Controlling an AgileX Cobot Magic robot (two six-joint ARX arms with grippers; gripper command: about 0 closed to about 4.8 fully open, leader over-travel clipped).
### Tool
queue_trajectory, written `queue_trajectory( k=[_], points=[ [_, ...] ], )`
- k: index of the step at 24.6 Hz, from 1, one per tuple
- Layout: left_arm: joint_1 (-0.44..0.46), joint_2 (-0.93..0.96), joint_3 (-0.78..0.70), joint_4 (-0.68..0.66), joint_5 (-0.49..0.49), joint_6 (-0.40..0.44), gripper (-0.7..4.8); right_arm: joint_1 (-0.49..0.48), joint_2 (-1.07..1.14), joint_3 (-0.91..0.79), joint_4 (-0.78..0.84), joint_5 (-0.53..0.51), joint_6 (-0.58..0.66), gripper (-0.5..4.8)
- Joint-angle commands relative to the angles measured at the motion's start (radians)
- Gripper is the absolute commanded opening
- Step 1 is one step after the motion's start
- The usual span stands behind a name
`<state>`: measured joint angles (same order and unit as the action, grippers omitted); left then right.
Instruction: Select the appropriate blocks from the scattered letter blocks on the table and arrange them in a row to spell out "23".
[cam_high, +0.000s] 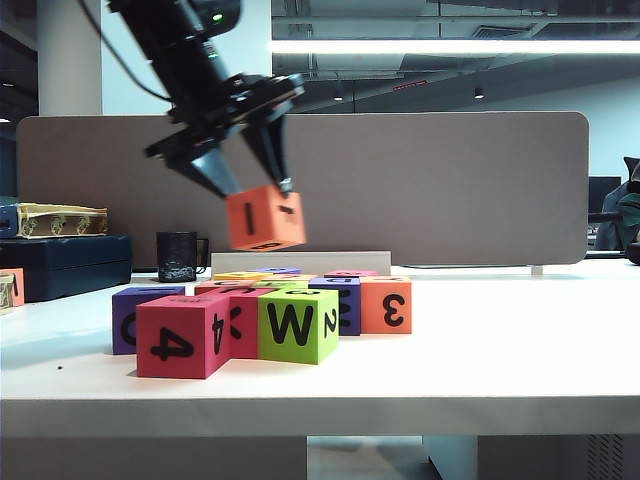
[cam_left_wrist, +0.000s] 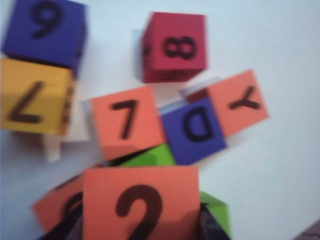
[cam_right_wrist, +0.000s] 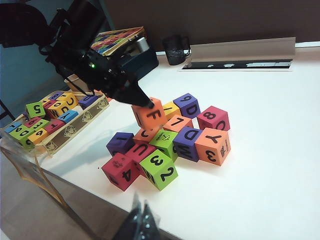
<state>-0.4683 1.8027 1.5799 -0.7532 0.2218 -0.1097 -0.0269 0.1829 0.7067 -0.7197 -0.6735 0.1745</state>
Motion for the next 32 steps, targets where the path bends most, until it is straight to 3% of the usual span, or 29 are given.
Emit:
queue_trajectory(
  k=[1, 7, 11, 14, 26, 32],
  points=[
    [-0.092, -0.005, 0.005, 0.008, 0.006, -0.061, 2.68, -0.001, 0.001, 0.004, 0.013, 0.002, 0.0, -0.01],
    [-0.211, -0.003, 0.003, 0.047, -0.014, -0.187, 2.68, -0.001, 0.001, 0.004, 0.014, 0.002, 0.0, -0.01],
    [-0.298, 0.008, 0.001, 0.095, -0.19, -0.243, 2.68, -0.001, 0.001, 0.004, 0.014, 0.002, 0.0, -0.01],
    [-0.343, 0.051, -0.002, 0.124, -0.227, -0.285, 2.68, -0.001, 0.001, 0.004, 0.013, 0.002, 0.0, -0.01],
    [-0.354, 0.122, -0.002, 0.119, -0.249, -0.499, 2.68, -0.001, 0.001, 0.004, 0.014, 0.002, 0.0, -0.01],
    [-0.357, 0.122, -0.027, 0.122, -0.276, -0.543, 2.68, -0.001, 0.001, 0.004, 0.014, 0.002, 0.0, -0.01]
  ],
)
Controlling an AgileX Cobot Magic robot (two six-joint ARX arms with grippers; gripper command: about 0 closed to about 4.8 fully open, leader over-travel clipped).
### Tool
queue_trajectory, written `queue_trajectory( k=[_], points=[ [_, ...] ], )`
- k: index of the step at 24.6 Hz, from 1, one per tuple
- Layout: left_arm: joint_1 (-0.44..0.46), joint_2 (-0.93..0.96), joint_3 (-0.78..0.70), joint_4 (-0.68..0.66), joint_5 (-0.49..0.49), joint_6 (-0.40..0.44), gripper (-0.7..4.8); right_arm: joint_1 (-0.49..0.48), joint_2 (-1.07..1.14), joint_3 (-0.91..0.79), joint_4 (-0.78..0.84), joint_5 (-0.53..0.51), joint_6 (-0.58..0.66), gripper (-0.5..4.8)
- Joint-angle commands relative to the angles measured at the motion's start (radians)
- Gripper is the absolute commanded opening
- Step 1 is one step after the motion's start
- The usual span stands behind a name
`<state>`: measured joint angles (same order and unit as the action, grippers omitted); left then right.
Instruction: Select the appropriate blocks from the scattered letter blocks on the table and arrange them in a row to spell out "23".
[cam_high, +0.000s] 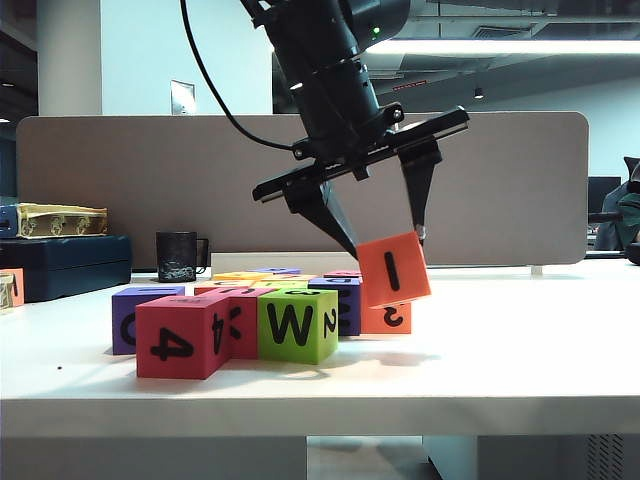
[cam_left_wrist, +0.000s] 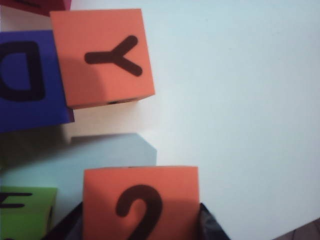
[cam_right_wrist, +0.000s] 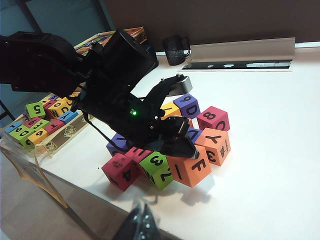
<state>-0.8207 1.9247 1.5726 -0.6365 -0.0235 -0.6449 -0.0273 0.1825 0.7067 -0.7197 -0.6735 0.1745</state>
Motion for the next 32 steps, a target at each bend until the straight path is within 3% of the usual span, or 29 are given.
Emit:
queue_trajectory(
  k=[1, 16, 25, 28, 32],
  points=[
    [-0.007, 0.0, -0.037, 0.007, -0.046, -0.011, 2.68, -0.001, 0.001, 0.004, 0.014, 0.002, 0.0, -0.01],
    [-0.028, 0.024, -0.063, 0.034, -0.043, -0.07, 2.71, -0.001, 0.001, 0.004, 0.02, 0.002, 0.0, -0.01],
    [-0.031, 0.024, -0.063, 0.049, -0.04, -0.057, 3.24, 0.0, 0.001, 0.004, 0.02, 0.002, 0.0, -0.01],
    [-0.026, 0.019, -0.031, 0.042, -0.016, 0.012, 3.49, -0.001, 0.001, 0.004, 0.02, 0.002, 0.0, -0.01],
    [-0.026, 0.018, 0.098, -0.088, -0.018, 0.22, 3.49, -0.001, 0.001, 0.004, 0.02, 0.002, 0.0, -0.01]
  ],
)
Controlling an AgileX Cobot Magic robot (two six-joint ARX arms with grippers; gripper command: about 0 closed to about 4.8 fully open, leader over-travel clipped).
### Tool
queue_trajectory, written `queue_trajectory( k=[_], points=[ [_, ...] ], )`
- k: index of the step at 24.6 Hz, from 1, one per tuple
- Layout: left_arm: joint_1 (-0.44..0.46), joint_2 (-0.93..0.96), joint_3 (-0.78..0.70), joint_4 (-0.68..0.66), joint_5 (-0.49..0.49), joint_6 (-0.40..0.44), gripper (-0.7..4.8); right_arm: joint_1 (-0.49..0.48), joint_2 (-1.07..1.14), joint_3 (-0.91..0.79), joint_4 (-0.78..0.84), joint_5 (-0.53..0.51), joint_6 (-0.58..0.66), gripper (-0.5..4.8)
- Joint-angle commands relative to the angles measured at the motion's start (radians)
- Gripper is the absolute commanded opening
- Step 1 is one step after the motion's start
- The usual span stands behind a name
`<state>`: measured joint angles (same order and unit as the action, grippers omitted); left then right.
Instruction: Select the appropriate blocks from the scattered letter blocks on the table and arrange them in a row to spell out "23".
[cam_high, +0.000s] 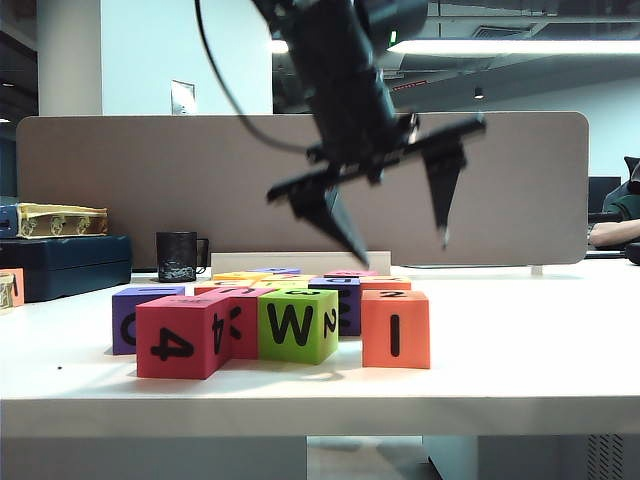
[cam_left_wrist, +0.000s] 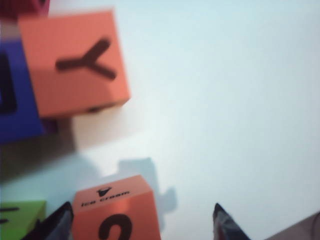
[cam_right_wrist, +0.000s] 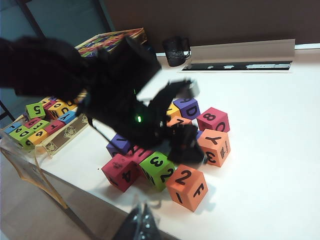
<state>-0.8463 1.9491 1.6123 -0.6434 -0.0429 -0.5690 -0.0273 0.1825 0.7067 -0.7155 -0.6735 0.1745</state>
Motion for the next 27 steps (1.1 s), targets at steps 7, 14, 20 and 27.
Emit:
queue_trajectory(
  k=[7, 14, 20, 27],
  points=[
    [0.014, -0.005, 0.167, -0.491, -0.202, 0.809, 3.43, -0.001, 0.001, 0.004, 0.016, 0.002, 0.0, -0.01],
    [0.06, -0.001, 0.165, -0.587, -0.099, 1.175, 3.41, -0.001, 0.001, 0.004, 0.016, 0.002, 0.0, -0.01],
    [0.078, 0.001, 0.165, -0.56, -0.022, 1.404, 3.42, 0.0, 0.001, 0.004, 0.015, 0.002, 0.0, -0.01],
    [0.087, 0.009, 0.165, -0.502, 0.031, 1.571, 3.43, 0.0, 0.001, 0.004, 0.012, 0.002, 0.0, -0.01]
  ],
)
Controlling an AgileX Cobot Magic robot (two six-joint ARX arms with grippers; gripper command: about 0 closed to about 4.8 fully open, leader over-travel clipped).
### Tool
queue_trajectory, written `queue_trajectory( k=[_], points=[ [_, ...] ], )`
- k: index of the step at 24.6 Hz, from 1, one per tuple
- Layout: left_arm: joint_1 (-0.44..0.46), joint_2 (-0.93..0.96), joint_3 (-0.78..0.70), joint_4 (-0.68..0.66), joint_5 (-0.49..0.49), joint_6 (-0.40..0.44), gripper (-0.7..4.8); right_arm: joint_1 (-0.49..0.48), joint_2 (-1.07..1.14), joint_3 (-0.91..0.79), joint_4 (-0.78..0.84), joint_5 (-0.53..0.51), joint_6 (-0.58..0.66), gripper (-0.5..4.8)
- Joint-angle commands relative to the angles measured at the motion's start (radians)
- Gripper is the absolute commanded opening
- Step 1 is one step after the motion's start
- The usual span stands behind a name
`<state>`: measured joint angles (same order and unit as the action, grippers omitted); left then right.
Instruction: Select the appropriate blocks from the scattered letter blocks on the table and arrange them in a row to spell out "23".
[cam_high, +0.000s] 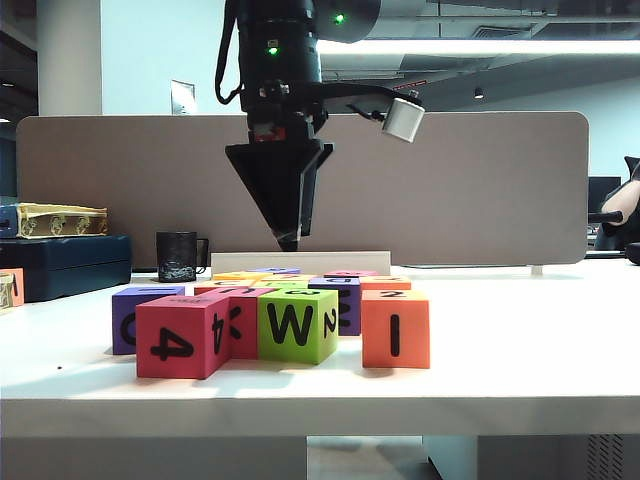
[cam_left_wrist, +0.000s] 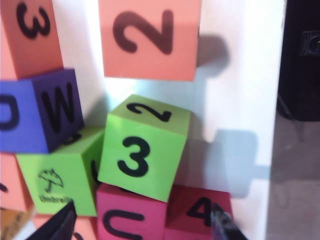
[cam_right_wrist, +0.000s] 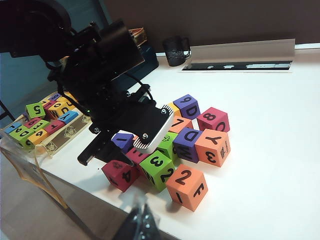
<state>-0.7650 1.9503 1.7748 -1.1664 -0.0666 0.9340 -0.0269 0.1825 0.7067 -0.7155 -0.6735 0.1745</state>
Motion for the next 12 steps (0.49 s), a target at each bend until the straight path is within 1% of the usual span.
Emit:
queue_trajectory(
  k=[1, 8, 12],
  points=[
    [0.017, 0.017, 0.002, 0.023, 0.089, 0.087, 3.42, -0.001, 0.001, 0.004, 0.011, 0.002, 0.0, -0.01],
    [0.049, 0.096, 0.002, 0.032, 0.093, 0.087, 3.42, -0.001, 0.001, 0.004, 0.002, 0.002, 0.0, -0.01],
    [0.051, 0.1, 0.002, 0.077, 0.098, 0.087, 3.42, -0.001, 0.001, 0.004, 0.003, 0.002, 0.0, -0.01]
  ],
)
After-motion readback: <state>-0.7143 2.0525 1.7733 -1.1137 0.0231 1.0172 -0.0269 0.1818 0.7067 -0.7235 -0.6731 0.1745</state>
